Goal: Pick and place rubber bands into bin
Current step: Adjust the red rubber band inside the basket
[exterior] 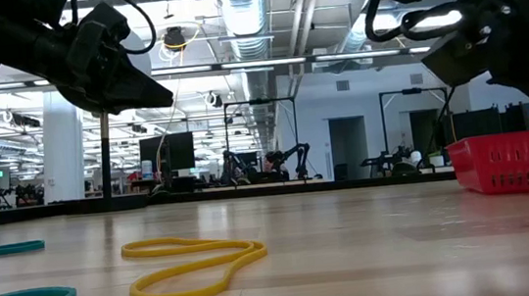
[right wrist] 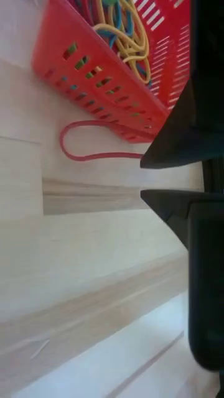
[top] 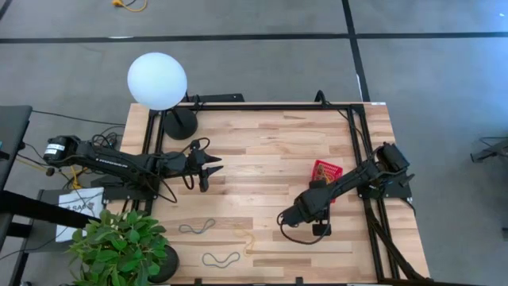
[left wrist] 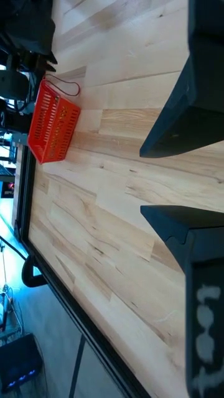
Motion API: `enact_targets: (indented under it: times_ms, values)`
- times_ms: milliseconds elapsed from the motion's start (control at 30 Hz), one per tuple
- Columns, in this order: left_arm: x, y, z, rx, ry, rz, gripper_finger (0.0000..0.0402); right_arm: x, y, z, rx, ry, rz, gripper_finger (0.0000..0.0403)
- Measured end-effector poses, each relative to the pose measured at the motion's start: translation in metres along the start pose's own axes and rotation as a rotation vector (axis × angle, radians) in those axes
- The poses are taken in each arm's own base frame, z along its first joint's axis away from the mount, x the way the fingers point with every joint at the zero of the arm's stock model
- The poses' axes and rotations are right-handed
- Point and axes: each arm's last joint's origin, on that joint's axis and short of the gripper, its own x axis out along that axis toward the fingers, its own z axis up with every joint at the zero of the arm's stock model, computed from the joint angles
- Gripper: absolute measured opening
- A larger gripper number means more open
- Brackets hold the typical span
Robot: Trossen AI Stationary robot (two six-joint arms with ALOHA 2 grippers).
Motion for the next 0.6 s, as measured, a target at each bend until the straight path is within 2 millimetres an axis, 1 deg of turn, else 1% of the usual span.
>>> enact_targets:
  times_ms: [133, 267, 533, 600]
  values:
    - [0.000, 0.000, 0.000, -0.008, 0.000, 0.000, 0.0124, 0.000, 0.002, -0.001, -0.030, -0.005, -0.015, 0.0086]
    - [0.000, 0.000, 0.000, -0.014, 0.000, 0.000, 0.0124, 0.002, 0.004, -0.003, -0.077, -0.006, -0.056, 0.0101]
    - [0.000, 0.000, 0.000, -0.015, 0.000, 0.000, 0.0124, 0.021, -0.002, -0.006, -0.073, 0.028, -0.091, 0.0099]
    - [0.000, 0.000, 0.000, -0.015, 0.000, 0.000, 0.0124, 0.025, -0.004, -0.008, -0.072, 0.035, -0.134, 0.0098]
